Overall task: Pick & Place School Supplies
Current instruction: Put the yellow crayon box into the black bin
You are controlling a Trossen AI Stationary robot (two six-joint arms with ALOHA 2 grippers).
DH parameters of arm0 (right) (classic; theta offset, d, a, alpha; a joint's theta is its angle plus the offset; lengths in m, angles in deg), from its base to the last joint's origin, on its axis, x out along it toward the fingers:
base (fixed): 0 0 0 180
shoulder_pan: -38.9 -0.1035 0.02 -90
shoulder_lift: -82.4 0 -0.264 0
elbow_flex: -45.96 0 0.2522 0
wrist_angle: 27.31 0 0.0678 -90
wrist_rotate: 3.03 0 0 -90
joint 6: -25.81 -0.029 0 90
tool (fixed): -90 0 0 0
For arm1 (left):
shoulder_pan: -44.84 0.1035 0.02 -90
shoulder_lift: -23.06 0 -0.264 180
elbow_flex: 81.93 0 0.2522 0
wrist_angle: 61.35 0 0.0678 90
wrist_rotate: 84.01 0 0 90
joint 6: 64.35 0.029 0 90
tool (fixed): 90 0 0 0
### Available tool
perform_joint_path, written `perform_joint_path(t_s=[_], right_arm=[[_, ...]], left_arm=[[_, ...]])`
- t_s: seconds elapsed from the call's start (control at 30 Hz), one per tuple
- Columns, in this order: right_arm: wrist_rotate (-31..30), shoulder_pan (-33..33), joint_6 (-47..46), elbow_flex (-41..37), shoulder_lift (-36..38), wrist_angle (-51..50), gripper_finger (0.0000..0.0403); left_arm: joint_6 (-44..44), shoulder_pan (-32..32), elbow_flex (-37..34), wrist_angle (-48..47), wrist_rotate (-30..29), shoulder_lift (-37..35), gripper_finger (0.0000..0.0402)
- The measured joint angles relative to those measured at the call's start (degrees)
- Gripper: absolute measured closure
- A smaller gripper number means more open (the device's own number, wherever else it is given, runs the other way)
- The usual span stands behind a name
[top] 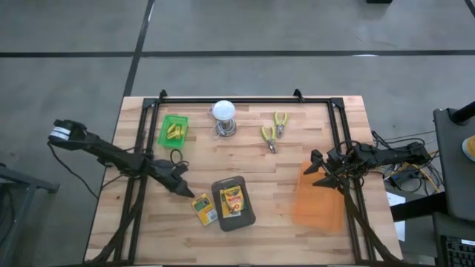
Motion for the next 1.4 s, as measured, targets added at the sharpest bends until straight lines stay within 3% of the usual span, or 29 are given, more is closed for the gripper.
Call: perform_joint_path(t_s=[0.47,1.03,1.4], right_arm=[[-0.02,0.02,0.0,0.0,-0.02,0.0,0.0138],[-0.01,0.02,0.0,0.0,0.02,-0.28,0.0136],[-0.02,0.02,0.0,0.0,0.02,-0.9,0.0141]], left_arm=[[4.83,-0.48,10.75,-19.69,-5.6,1.0,0.0209],[8.21,-1.07,18.83,-19.29,-2.03,17.03,0.0209],[8.13,-1.07,20.48,-19.67,-0.08,20.44,0.0209]])
